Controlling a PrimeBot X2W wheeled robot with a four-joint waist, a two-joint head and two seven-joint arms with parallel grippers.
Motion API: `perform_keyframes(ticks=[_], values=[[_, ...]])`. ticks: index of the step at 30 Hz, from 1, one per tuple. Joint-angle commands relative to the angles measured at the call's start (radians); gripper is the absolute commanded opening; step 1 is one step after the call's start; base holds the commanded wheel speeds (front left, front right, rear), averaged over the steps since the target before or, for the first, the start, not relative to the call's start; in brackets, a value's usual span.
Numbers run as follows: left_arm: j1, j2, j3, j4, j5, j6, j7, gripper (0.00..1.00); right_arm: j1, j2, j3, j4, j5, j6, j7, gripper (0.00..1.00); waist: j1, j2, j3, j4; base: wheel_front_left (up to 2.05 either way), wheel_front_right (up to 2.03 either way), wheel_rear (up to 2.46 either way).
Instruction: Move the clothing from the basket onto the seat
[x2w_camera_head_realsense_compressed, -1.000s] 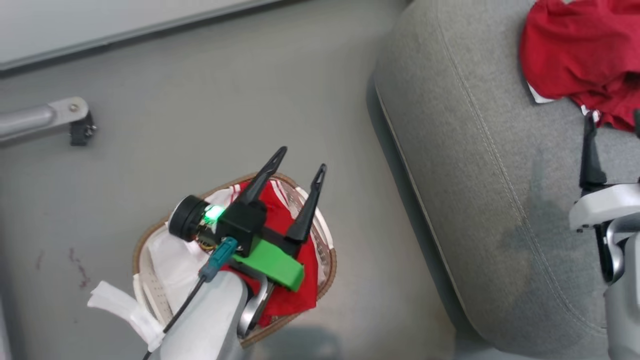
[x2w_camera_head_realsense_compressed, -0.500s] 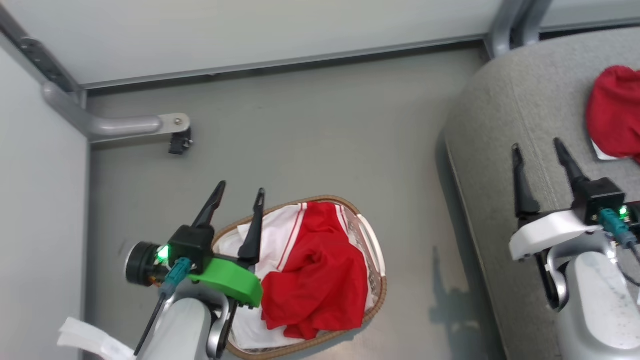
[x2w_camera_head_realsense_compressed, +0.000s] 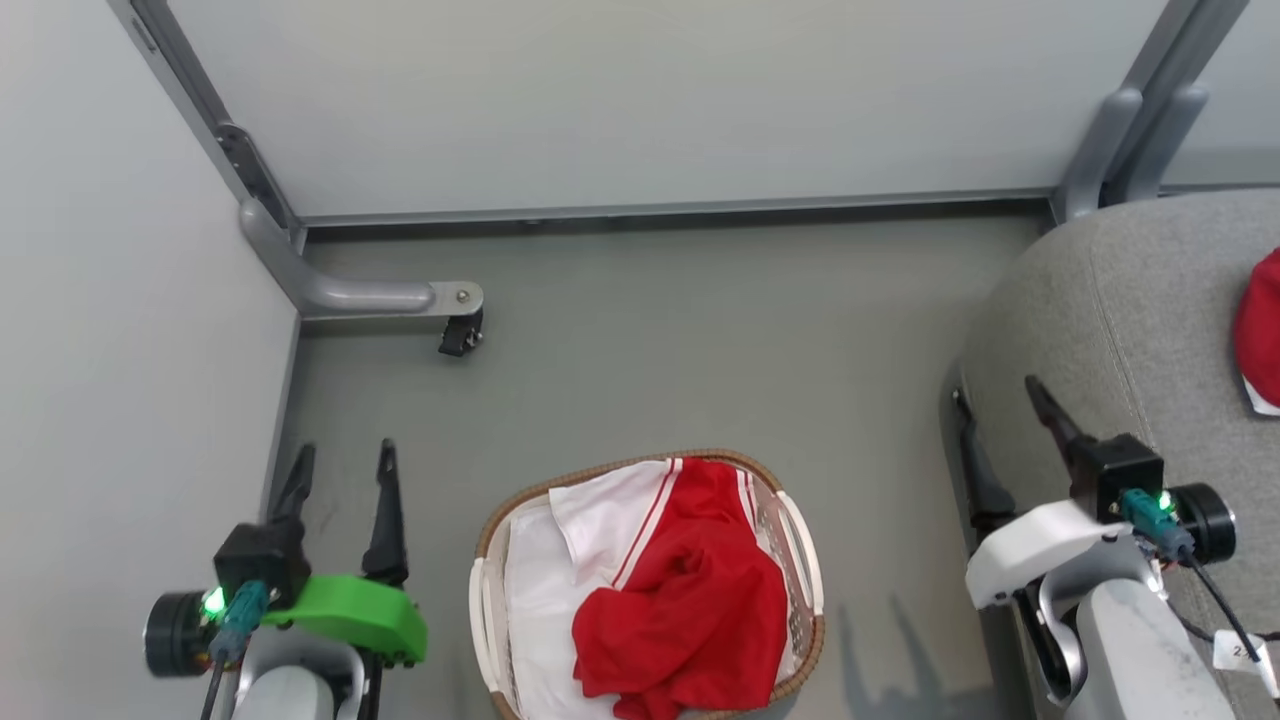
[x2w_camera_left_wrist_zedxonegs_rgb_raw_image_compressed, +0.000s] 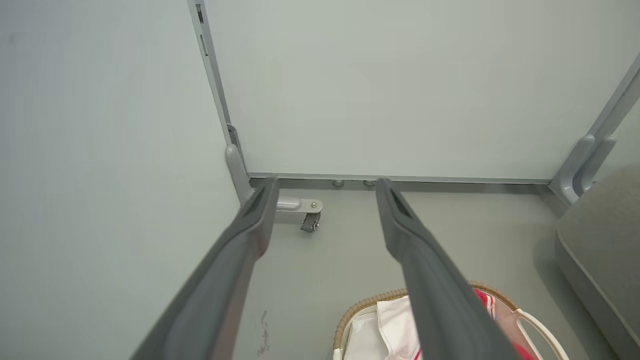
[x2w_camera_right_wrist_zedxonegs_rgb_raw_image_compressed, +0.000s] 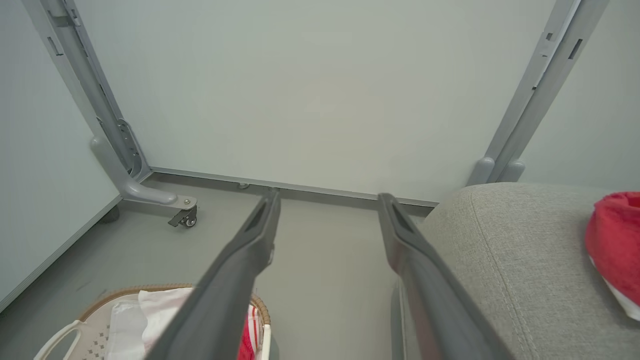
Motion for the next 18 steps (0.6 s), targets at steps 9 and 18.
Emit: perform_keyframes(ticks=[9,18], values=[[0.106,0.001,0.019,-0.001,-0.05,-0.006,0.001,1.0,0.079,0.0,0.034,0.012,0.051,-0.001,-0.002,1.0,0.0,0.0,-0.063,0.014,0.0,0.0,0.0],[0.09,0.001,-0.031,-0.005,-0.102,-0.02,0.001,1.0,0.05,0.0,0.038,-0.003,0.07,-0.001,-0.002,1.0,0.0,0.0,-0.01,-0.012,0.0,0.0,0.0]])
